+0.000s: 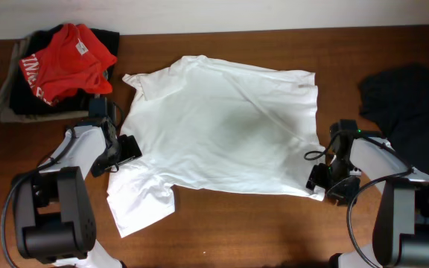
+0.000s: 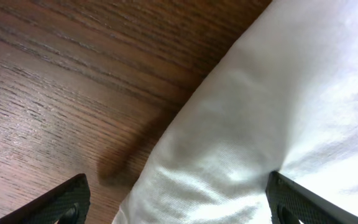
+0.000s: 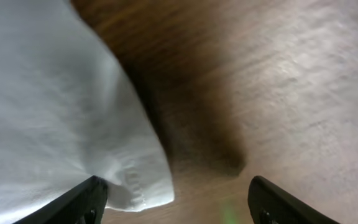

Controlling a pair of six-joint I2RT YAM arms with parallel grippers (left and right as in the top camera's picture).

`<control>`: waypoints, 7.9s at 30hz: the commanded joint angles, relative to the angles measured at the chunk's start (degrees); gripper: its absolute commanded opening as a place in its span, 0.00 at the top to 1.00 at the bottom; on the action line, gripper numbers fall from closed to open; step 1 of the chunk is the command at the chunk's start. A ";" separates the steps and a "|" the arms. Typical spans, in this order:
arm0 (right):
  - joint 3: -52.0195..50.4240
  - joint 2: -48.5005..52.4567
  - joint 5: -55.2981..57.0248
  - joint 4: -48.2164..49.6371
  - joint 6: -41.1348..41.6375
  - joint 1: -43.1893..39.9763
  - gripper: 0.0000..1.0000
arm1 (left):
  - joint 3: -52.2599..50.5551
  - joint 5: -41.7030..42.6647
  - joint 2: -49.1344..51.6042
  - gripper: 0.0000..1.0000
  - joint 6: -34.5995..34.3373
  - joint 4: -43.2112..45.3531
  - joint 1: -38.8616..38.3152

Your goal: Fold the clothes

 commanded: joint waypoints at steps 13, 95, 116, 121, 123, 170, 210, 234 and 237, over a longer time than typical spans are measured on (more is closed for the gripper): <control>-0.61 -0.20 -1.18 2.60 0.98 -0.26 0.96 | -0.74 2.99 0.70 0.09 0.72 0.22 0.20; 2.93 -13.81 -15.50 6.62 -0.61 -5.84 0.01 | 1.29 14.16 -5.70 0.06 -15.76 22.77 -21.53; 2.89 -4.76 -15.50 9.64 -0.61 -4.94 0.00 | 1.29 7.54 -0.74 0.08 -14.29 23.78 -18.51; 2.89 -4.76 -15.50 9.66 -0.61 -4.94 0.00 | 1.31 8.57 -0.31 0.08 -12.55 26.23 -18.40; 2.89 -4.76 -15.50 9.68 -0.61 -4.94 0.00 | 1.31 8.55 -0.31 0.08 -12.57 26.73 -18.38; 2.89 -4.76 -15.50 9.42 -0.61 -4.94 0.00 | 1.27 9.40 2.78 0.36 -13.07 28.13 -17.00; 2.89 -4.76 -14.23 10.08 -0.61 -4.94 0.01 | 6.10 -0.04 3.28 0.99 -13.05 47.67 -17.03; 2.89 -4.76 -14.19 9.46 -0.59 2.10 0.01 | 28.37 -15.04 23.61 0.99 -1.79 68.30 -16.59; 2.89 -4.76 -13.51 9.38 -0.59 2.78 0.01 | 34.25 -16.50 26.58 0.99 -1.49 67.80 -16.59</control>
